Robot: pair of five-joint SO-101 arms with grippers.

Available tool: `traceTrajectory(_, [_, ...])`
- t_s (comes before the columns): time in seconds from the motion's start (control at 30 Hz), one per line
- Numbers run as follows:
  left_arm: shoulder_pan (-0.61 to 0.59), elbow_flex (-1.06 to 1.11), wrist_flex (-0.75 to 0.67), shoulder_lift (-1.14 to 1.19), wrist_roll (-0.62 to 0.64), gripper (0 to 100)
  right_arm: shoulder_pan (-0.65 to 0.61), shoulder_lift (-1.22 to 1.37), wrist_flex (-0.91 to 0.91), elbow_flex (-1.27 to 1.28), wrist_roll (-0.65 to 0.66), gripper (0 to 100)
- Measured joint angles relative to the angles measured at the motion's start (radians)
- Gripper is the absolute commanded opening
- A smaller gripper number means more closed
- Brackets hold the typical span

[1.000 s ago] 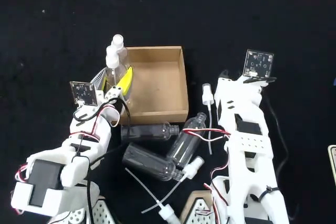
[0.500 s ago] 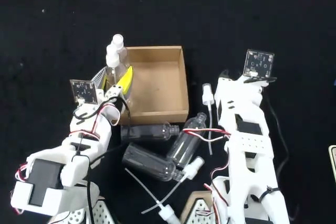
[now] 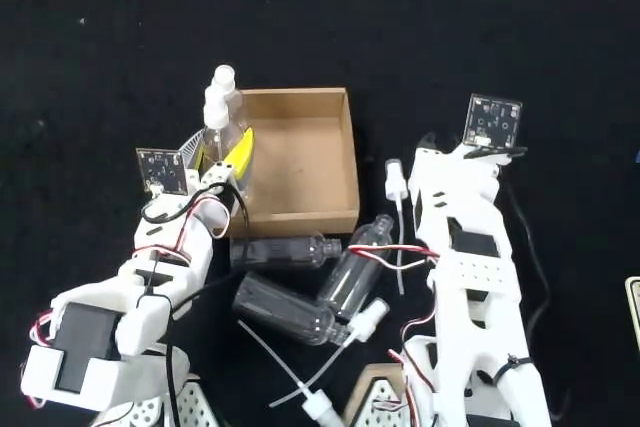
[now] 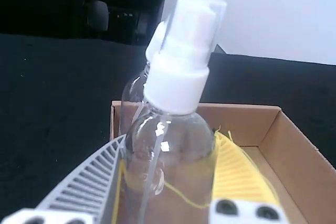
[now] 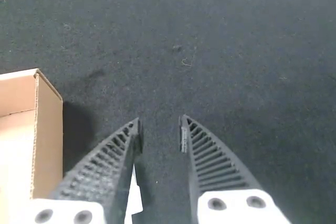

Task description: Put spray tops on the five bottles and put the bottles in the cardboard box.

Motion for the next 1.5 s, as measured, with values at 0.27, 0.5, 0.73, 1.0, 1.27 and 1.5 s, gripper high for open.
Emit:
traceTrajectory(0.27, [0.0,0.0,0.0,0.0,0.0,15,0.0,0.0,0.0,0.0,0.0,10.0])
traceTrajectory(0.5, [0.0,0.009,0.0,0.0,0.0,15,0.0,0.0,0.0,0.0,0.0,10.0])
traceTrajectory(0.73, [-0.002,0.009,0.0,0.0,0.0,15,0.0,0.0,0.0,0.0,0.0,10.0])
traceTrajectory(1.0, [-0.037,0.009,0.0,0.0,0.003,15,0.0,0.0,0.0,0.0,0.0,10.0])
traceTrajectory(1.27, [-0.038,0.009,0.003,0.0,0.003,16,0.0,0.0,0.0,0.0,0.0,10.0])
traceTrajectory(1.5, [-0.041,0.009,0.003,0.0,0.002,28,0.0,0.0,0.0,0.0,0.0,10.0])
